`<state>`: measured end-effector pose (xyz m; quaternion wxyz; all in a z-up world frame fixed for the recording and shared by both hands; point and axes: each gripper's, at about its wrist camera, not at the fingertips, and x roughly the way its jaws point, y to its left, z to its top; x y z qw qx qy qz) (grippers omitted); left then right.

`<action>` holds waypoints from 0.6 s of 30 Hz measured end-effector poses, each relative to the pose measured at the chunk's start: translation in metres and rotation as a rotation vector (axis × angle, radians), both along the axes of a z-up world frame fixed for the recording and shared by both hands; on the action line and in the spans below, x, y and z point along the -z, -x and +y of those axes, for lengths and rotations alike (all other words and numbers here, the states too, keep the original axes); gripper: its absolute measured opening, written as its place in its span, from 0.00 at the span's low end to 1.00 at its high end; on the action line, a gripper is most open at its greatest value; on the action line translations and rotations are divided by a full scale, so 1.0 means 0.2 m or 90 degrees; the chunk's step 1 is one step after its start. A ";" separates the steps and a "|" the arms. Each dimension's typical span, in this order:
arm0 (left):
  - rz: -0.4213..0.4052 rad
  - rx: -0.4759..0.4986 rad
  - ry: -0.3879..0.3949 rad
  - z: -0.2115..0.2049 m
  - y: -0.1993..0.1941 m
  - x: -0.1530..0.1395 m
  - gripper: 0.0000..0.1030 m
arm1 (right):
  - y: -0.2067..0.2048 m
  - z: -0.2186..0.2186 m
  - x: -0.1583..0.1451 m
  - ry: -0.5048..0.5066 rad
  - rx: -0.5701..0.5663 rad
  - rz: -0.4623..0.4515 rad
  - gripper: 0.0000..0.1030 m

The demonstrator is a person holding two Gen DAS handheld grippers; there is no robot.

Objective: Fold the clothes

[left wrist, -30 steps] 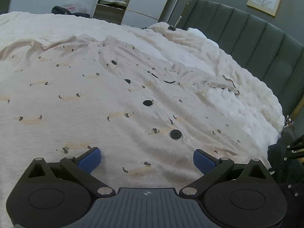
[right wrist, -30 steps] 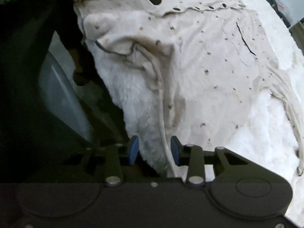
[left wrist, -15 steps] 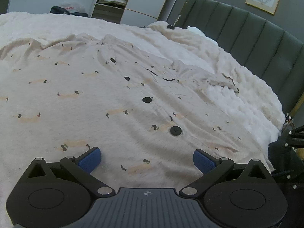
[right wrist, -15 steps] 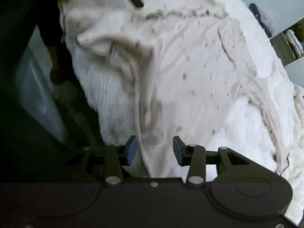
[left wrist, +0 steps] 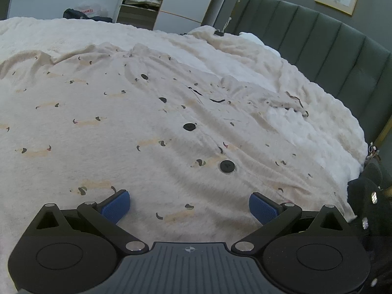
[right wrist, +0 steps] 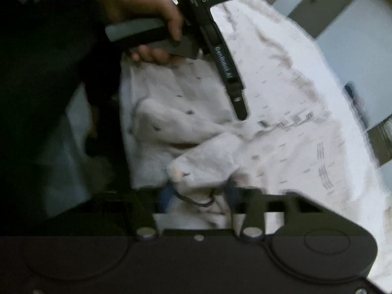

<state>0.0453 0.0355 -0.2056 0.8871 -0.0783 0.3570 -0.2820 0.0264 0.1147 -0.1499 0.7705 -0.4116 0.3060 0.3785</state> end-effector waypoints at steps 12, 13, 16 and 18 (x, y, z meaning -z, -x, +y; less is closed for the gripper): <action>-0.002 0.001 -0.003 -0.01 0.00 0.01 1.00 | -0.02 -0.16 -0.20 -0.104 0.055 0.113 0.33; -0.002 0.001 -0.003 0.00 0.00 0.01 1.00 | -0.02 -0.18 -0.20 -0.099 0.060 0.105 0.41; -0.004 0.000 -0.001 -0.01 0.00 0.00 1.00 | 0.00 -0.21 -0.18 -0.054 0.061 0.073 0.52; -0.008 -0.001 0.004 0.00 -0.01 -0.01 1.00 | 0.02 -0.19 -0.15 -0.014 0.053 0.052 0.56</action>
